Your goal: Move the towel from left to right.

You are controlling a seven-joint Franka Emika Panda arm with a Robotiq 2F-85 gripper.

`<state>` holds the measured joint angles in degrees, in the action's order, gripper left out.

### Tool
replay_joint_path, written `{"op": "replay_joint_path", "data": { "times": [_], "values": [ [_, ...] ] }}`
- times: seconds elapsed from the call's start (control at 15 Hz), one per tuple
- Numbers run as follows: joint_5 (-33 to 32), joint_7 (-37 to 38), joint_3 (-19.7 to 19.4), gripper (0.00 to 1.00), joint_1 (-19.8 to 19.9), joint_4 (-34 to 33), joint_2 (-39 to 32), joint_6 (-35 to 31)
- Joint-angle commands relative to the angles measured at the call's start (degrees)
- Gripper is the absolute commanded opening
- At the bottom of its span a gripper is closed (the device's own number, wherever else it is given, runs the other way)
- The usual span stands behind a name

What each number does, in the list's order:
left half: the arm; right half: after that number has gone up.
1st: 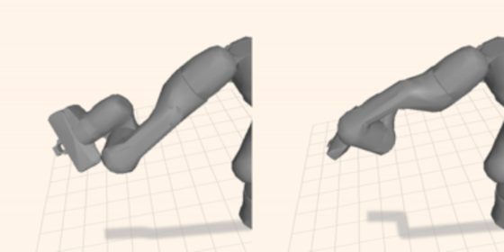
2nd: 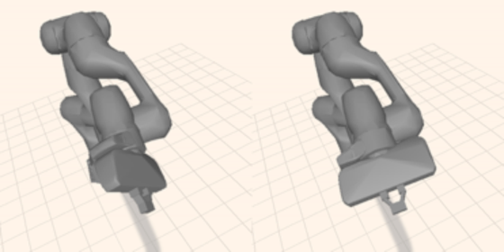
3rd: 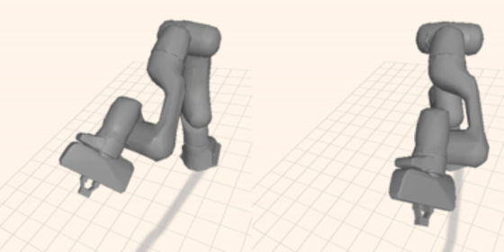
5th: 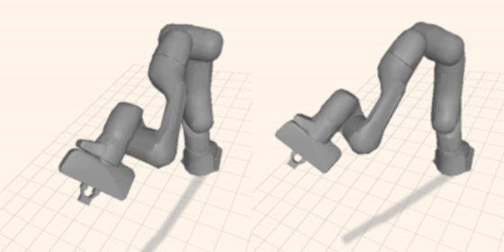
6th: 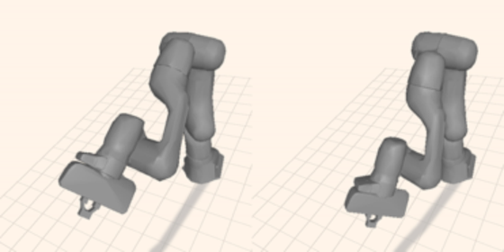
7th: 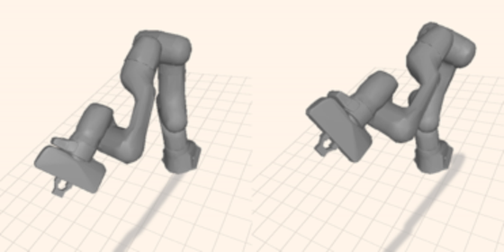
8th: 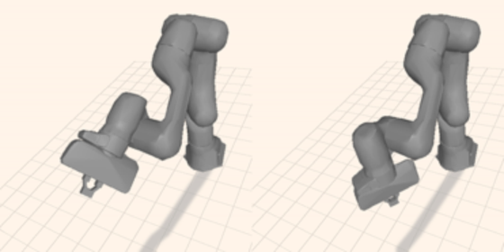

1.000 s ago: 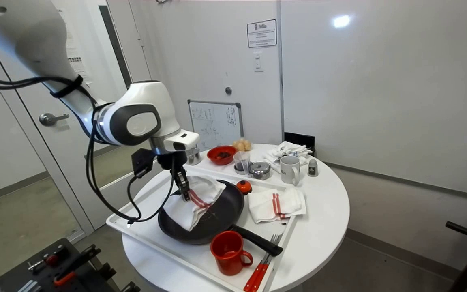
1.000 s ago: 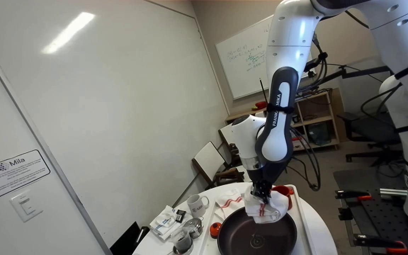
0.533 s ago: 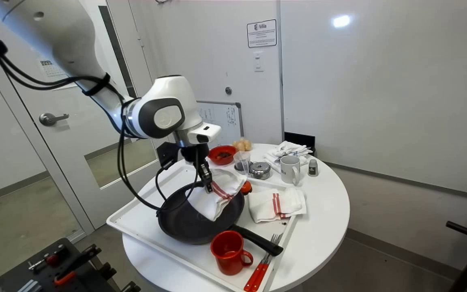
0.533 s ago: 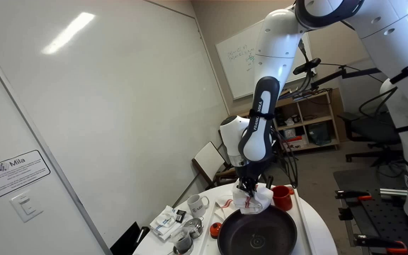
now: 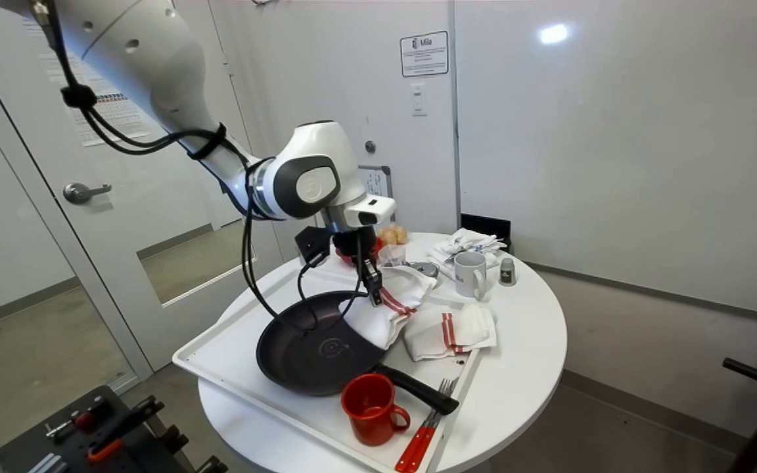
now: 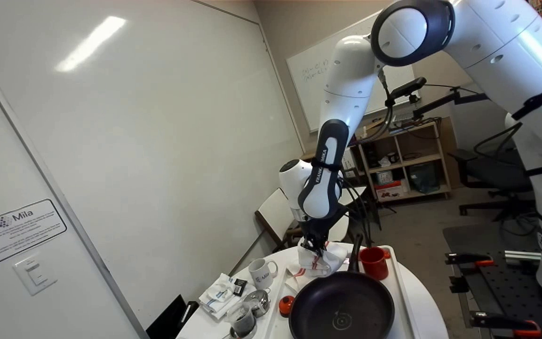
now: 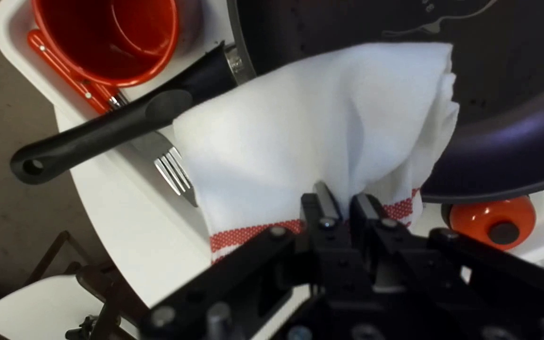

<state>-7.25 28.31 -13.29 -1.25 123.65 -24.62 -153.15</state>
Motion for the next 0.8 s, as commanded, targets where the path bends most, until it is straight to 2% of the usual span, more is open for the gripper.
{"op": "replay_joint_path", "data": {
  "times": [0.0,0.47,0.73],
  "values": [
    [1.2,-0.6,-0.6,0.03,0.2,-7.4,-5.8,2.1],
    [3.1,-2.0,-0.5,0.03,1.5,-16.6,-12.7,3.8],
    [5.8,-4.4,0.8,0.03,4.0,-20.7,-14.8,6.6]
  ]
}}
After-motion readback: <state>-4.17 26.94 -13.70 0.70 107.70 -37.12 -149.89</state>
